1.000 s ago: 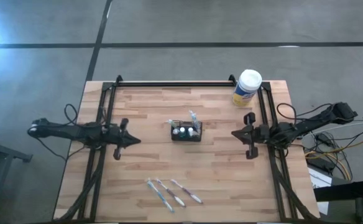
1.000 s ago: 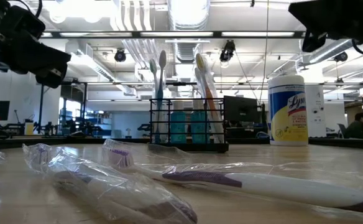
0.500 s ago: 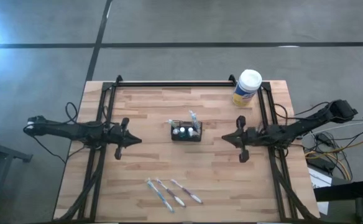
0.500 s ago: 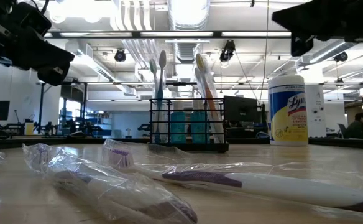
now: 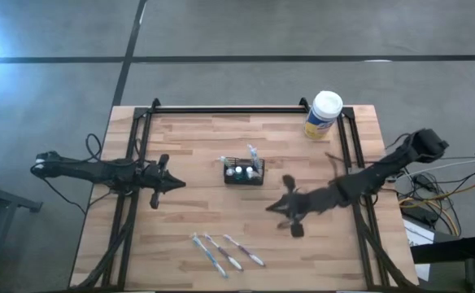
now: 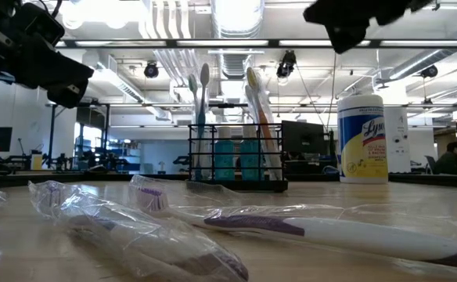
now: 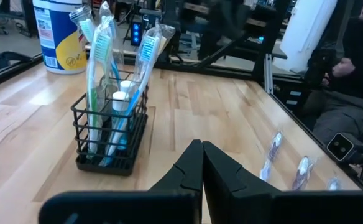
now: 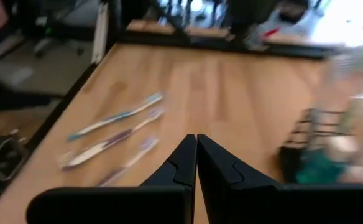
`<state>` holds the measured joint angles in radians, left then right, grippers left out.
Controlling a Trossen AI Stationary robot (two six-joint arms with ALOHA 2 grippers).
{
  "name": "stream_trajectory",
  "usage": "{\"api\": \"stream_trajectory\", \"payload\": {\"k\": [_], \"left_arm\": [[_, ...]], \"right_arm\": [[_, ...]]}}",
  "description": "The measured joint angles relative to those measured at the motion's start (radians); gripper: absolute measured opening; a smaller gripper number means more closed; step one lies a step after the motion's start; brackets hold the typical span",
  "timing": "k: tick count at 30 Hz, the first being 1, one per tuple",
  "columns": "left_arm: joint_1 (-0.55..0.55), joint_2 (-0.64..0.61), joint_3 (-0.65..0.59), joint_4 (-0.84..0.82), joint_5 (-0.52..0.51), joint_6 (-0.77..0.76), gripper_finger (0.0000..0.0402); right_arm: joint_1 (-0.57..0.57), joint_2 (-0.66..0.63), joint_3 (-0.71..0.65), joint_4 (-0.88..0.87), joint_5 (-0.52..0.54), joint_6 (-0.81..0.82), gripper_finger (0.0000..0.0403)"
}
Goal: Pick & Place toothbrushing station
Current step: Put the right purple toothbrush into the wire organizer
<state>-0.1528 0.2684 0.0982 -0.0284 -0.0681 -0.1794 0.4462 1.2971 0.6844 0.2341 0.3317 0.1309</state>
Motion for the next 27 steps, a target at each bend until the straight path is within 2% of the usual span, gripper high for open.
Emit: {"api": "stream_trajectory", "payload": {"k": [4,8,15,20,27], "left_arm": [[0.0,0.0,0.0,-0.007,0.001,0.011,0.0005],[0.0,0.001,0.002,-0.006,0.001,0.011,0.0005],[0.0,0.001,0.003,-0.005,0.001,0.011,0.0005],[0.0,0.001,0.002,-0.009,0.001,0.011,0.0005],[0.0,0.001,0.013,0.023,-0.024,0.014,0.0005]], "right_arm": [[0.046,0.13,0.179,-0.187,0.009,0.115,0.0008],[0.058,0.27,0.368,-0.453,0.085,0.335,0.0008],[0.045,0.501,0.69,-0.823,0.075,0.543,0.0009],[0.021,0.631,0.871,-0.963,0.045,0.557,0.0035],[0.004,0.752,1.004,-1.002,-0.104,0.517,0.0106]]}}
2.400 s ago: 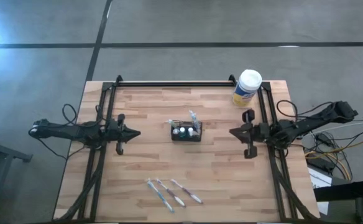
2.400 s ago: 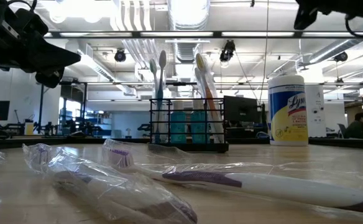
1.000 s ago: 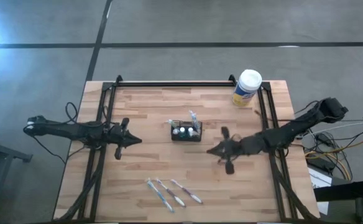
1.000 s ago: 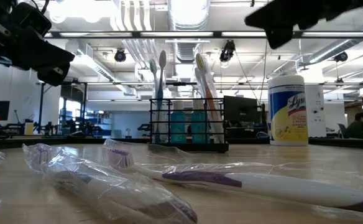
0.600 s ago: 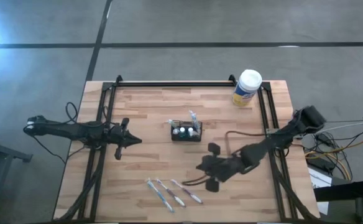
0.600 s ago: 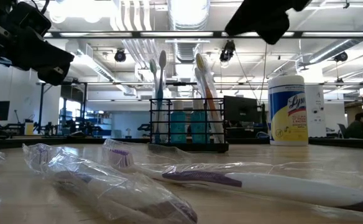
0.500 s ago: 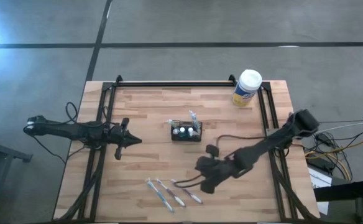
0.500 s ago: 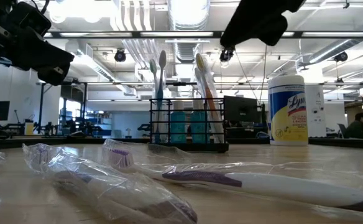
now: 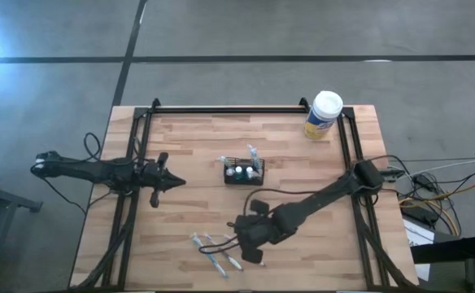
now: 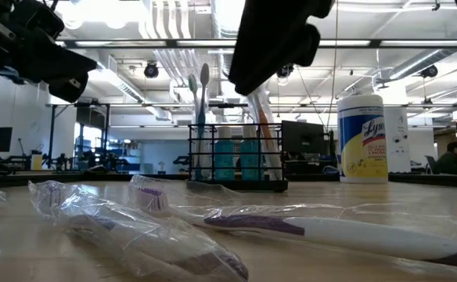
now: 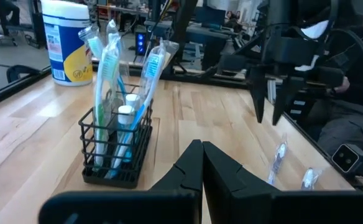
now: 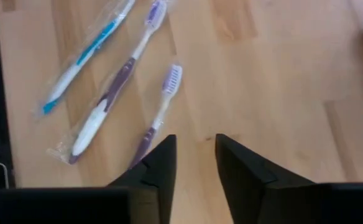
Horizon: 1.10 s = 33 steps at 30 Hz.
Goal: Pick & Place toothbrushing station
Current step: Put the right purple toothbrush into the wire organizer
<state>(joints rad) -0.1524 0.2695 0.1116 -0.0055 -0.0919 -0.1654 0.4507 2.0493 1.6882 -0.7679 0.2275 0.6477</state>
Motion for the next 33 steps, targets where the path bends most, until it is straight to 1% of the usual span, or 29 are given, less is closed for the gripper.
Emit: {"api": "stream_trajectory", "payload": {"k": [5,9,12,17,22,27,33], "left_arm": [[0.0,0.001,0.0,-0.015,0.002,0.0,0.0005],[0.0,0.003,0.0,-0.02,0.007,0.001,0.0005],[0.0,0.002,0.0,-0.035,0.032,0.003,0.0005],[0.0,0.003,0.0,-0.041,0.05,0.005,0.0005],[0.0,0.002,0.0,-0.062,0.075,0.006,0.0005],[0.0,0.003,0.0,-0.084,0.081,0.012,0.0005],[0.0,0.003,0.0,-0.083,0.081,0.015,0.0005]], "right_arm": [[0.0,0.048,0.04,-0.003,-0.025,0.03,0.0146],[0.001,0.074,0.038,0.008,-0.028,0.087,0.0163],[0.001,0.095,0.037,0.048,-0.04,0.134,0.0172],[-0.004,0.135,0.042,0.128,-0.099,0.215,0.0178],[-0.013,0.164,0.042,0.129,-0.119,0.266,0.0178],[-0.021,0.199,0.042,0.146,-0.156,0.273,0.0178],[-0.022,0.223,0.043,0.136,-0.16,0.262,0.0177]]}}
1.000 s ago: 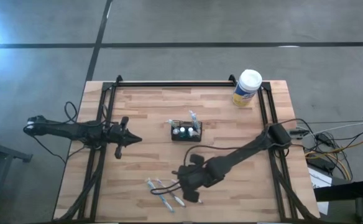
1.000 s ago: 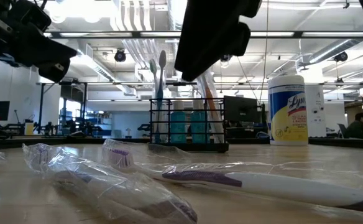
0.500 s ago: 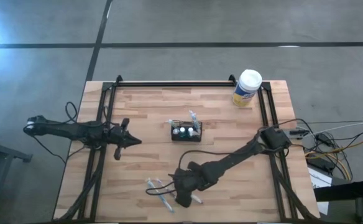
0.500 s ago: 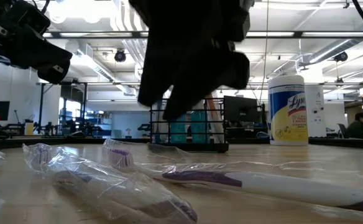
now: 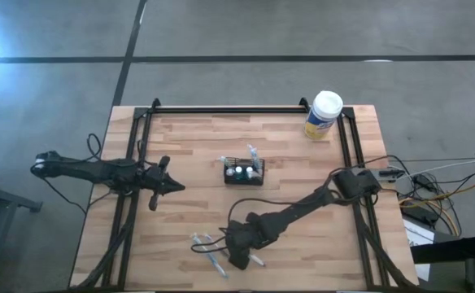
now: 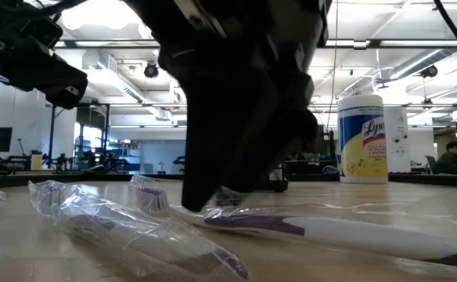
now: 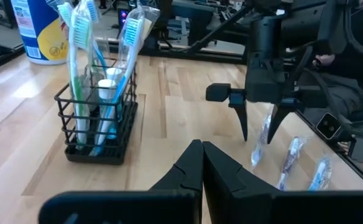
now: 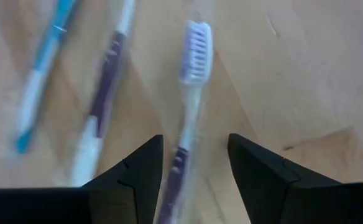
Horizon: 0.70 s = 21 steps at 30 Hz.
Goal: Pick & Place toothbrushing station
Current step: Put the right purple toothbrush into the wire organizer
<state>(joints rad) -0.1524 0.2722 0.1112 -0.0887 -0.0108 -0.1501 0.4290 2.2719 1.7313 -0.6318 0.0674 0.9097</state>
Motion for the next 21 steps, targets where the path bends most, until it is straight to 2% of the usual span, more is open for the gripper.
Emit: {"api": "stream_trajectory", "payload": {"k": [6,13,17,21], "left_arm": [[0.0,0.0,0.0,0.003,-0.001,0.001,0.0005],[0.0,0.0,0.0,0.007,-0.001,-0.001,0.0005],[0.0,0.0,0.0,0.007,-0.001,-0.001,0.0005],[0.0,0.0,0.0,0.006,-0.001,-0.002,0.0005]], "right_arm": [[0.0,0.009,0.0,-0.019,-0.001,-0.052,0.0165],[-0.002,0.015,-0.006,-0.033,0.013,-0.089,0.0133],[-0.001,0.017,-0.005,-0.04,0.041,-0.11,0.01],[0.0,0.015,-0.003,-0.047,0.094,-0.161,0.0048]]}}
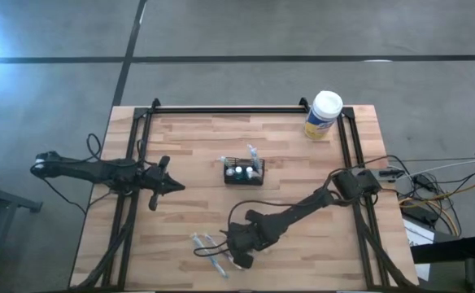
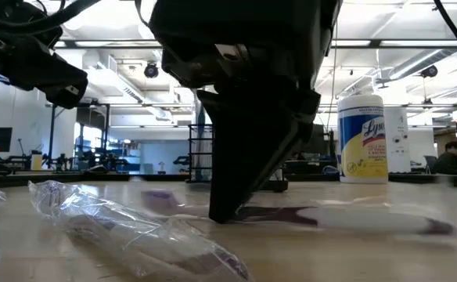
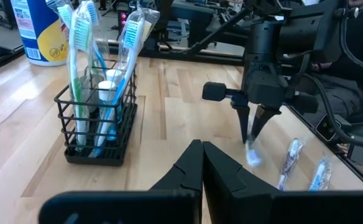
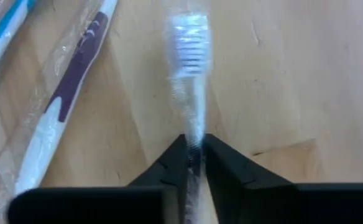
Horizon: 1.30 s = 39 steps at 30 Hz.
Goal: Pick & Place toothbrushing station
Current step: Put the right purple toothbrush into the wire organizer
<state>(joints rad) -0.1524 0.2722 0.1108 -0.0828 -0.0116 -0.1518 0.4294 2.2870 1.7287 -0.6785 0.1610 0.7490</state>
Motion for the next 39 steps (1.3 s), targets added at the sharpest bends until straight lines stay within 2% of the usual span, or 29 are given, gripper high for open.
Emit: {"api": "stream_trajectory", "payload": {"k": [3,13,18,22,27,30,33,39], "left_arm": [[0.0,0.0,0.0,-0.001,0.0,0.0,0.0005],[0.0,0.0,-0.001,-0.021,0.0,-0.002,0.0005],[0.0,0.0,-0.001,-0.027,0.0,0.001,0.0005],[0.0,0.0,-0.001,-0.033,0.0,0.001,0.0005],[0.0,-0.001,-0.001,-0.041,0.0,0.0,0.0005],[0.0,-0.001,-0.001,-0.05,0.0,0.001,0.0005],[0.0,-0.001,-0.001,-0.06,0.0,0.002,0.0005],[0.0,0.0,-0.001,-0.063,0.0,0.005,0.0005]], "right_arm": [[0.001,-0.008,-0.001,0.0,0.028,-0.023,0.0019],[0.018,-0.096,-0.004,0.04,0.124,-0.11,0.0018],[0.052,-0.193,-0.006,0.065,0.269,-0.228,0.0018],[0.079,-0.312,-0.071,0.063,0.349,-0.275,0.0017],[0.09,-0.496,-0.241,0.077,0.456,-0.294,0.0016],[0.091,-0.627,-0.389,0.167,0.485,-0.311,0.0015],[0.089,-0.762,-0.582,0.364,0.497,-0.372,0.0015],[0.068,-1.028,-1.001,0.908,0.464,-0.493,0.0014]]}}
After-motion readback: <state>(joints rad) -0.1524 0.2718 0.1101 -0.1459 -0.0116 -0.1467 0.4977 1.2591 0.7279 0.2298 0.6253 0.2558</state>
